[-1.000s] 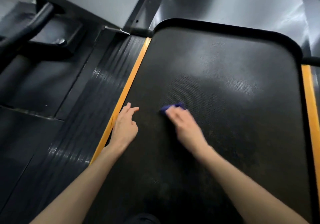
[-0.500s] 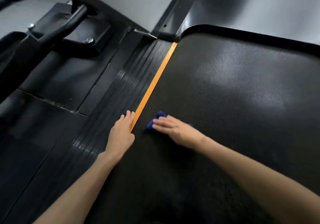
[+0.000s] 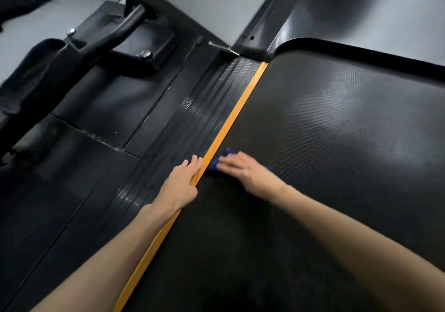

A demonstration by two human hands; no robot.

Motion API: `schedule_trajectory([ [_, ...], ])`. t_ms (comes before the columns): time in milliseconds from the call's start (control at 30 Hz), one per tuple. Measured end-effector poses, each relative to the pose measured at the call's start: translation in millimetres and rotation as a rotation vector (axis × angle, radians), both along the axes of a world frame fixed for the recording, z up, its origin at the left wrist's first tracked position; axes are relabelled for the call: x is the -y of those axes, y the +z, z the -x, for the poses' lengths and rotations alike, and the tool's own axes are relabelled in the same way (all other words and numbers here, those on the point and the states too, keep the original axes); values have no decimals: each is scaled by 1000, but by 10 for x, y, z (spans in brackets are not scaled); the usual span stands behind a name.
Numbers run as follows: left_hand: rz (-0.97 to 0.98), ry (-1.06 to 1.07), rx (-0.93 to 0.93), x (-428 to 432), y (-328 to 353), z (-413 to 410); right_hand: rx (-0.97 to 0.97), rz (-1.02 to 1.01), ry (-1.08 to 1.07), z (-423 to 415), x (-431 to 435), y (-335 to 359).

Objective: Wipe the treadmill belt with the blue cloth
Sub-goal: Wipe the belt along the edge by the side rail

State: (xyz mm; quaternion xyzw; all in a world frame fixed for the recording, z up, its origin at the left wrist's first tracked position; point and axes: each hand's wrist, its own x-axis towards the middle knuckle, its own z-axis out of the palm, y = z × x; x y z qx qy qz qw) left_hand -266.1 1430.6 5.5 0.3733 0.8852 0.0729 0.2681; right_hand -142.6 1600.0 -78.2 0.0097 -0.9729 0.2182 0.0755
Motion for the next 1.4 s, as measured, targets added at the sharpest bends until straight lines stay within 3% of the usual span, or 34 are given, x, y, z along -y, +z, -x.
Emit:
schedule_trajectory([
  [133, 45, 8, 3, -32, 8, -16, 51, 105, -629, 246, -615, 66],
  [200, 55, -8, -22, -43, -5, -10, 24, 196, -775, 391, -424, 153],
  [267, 76, -25, -20, -41, -14, 4, -45, 221, -712, 372, -25, 170],
  [400, 95, -28, 22, -46, 12, 27, 39, 142, -121, -130, 704, 122],
  [467, 99, -48, 14, -27, 6, 6, 44, 15, 30, -293, 630, 84],
  [567, 136, -106, -34, -22, 14, 10, 100, -44, -183, -337, 187, 141],
  [733, 107, -111, -110, 21, -62, -15, 216, 112, -655, -683, -403, 238],
  [1000, -25, 10, -320, 43, -232, -224, 186, 181, -754, -645, -329, 128],
  [1300, -21, -76, -311, 86, -184, -209, 412, 244, -793, -1057, 297, 270],
  [1400, -36, -73, -323, 100, -232, -215, 330, 157, -850, -1025, 335, 134],
])
